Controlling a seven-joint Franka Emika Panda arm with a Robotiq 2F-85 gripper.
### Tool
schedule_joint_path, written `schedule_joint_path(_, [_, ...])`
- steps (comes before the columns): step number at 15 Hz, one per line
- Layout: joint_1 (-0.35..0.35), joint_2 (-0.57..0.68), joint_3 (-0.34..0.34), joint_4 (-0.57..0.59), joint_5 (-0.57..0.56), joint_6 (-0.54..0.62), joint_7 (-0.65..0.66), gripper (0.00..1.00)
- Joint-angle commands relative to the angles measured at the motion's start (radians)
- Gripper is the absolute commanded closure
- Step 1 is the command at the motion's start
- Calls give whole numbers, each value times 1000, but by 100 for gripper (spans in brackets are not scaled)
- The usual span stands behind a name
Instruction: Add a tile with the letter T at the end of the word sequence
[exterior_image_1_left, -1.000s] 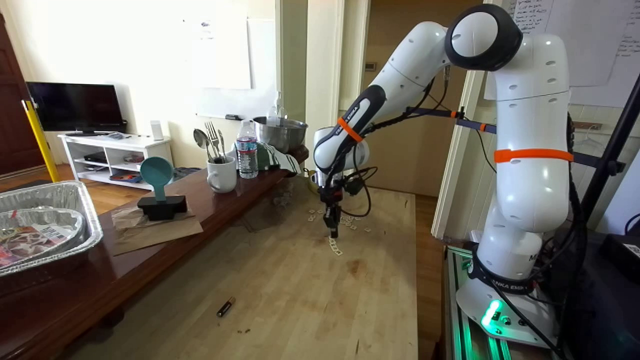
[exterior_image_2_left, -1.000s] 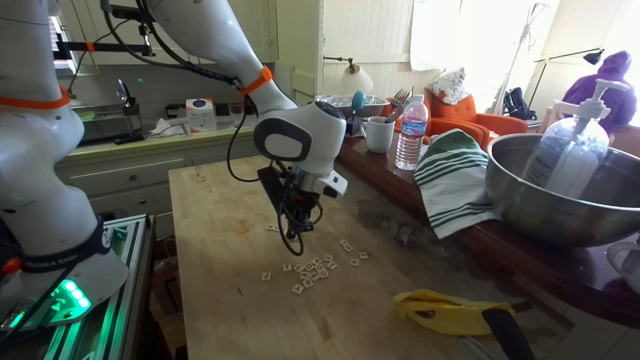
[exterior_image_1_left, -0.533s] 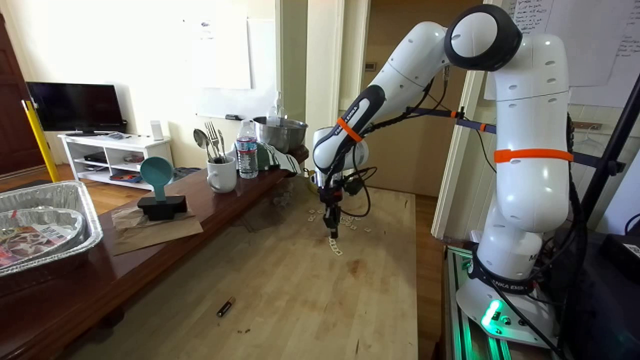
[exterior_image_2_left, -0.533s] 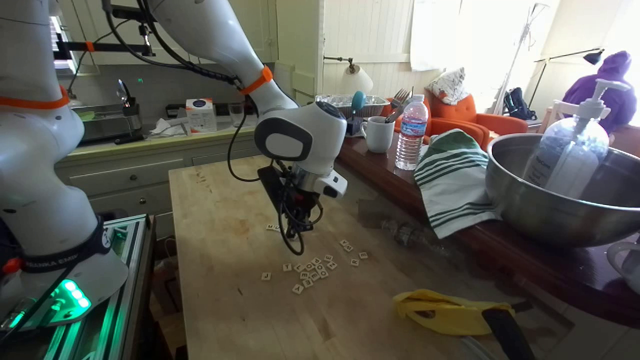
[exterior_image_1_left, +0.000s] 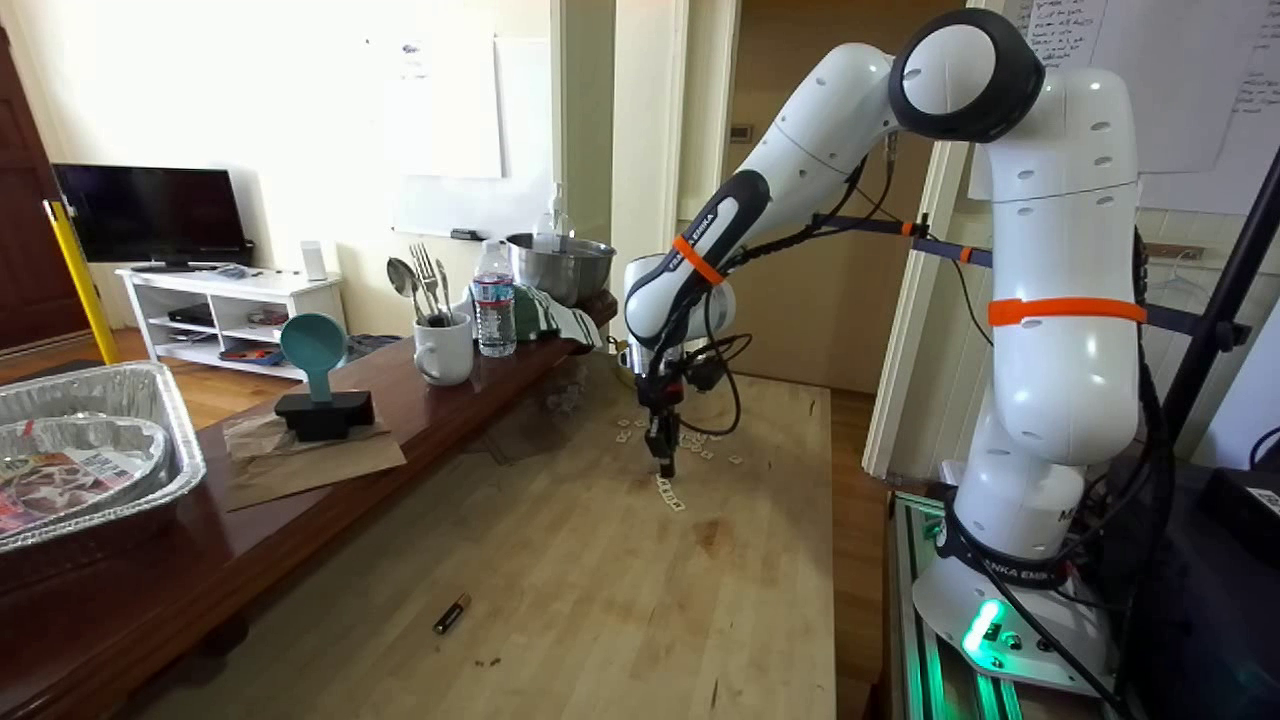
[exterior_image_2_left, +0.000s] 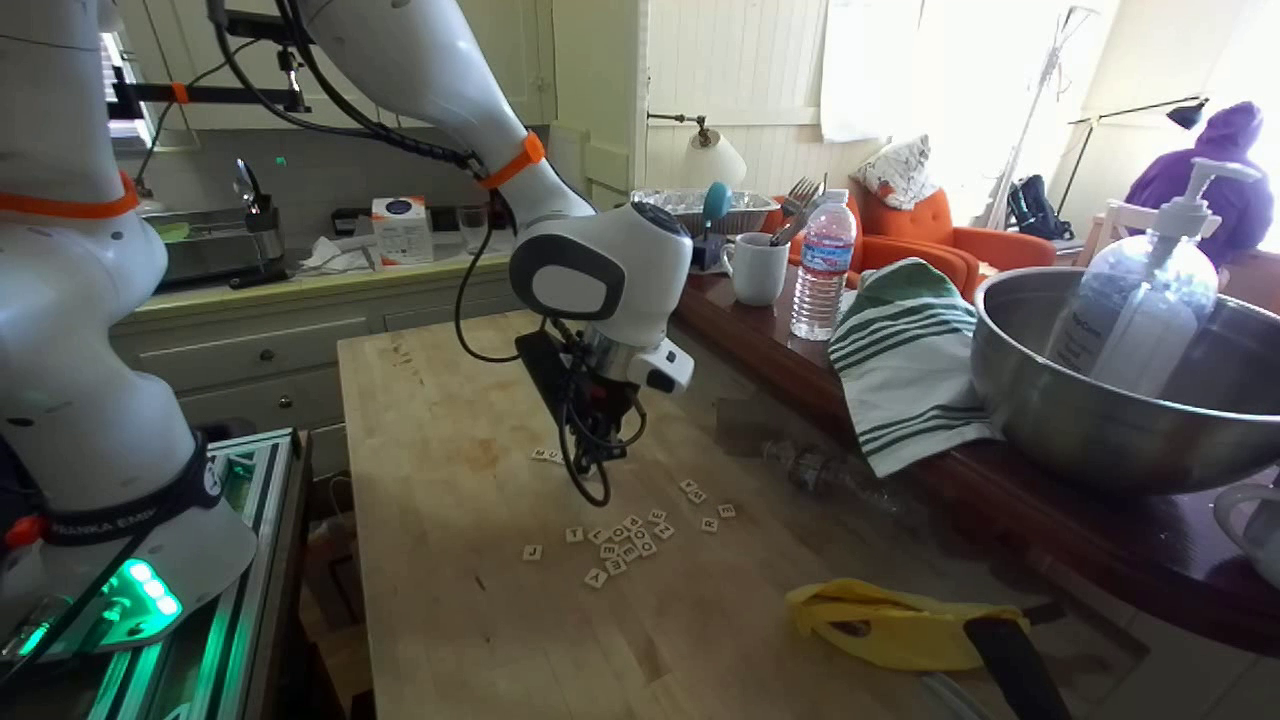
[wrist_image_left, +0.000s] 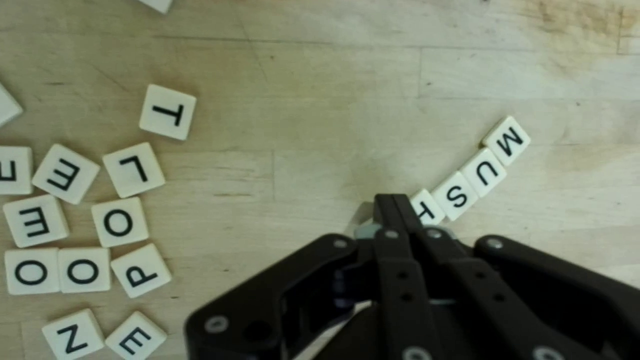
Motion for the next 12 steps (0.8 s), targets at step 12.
schedule_joint_path(12, [6, -60, 21, 17, -31, -2, -159, 100])
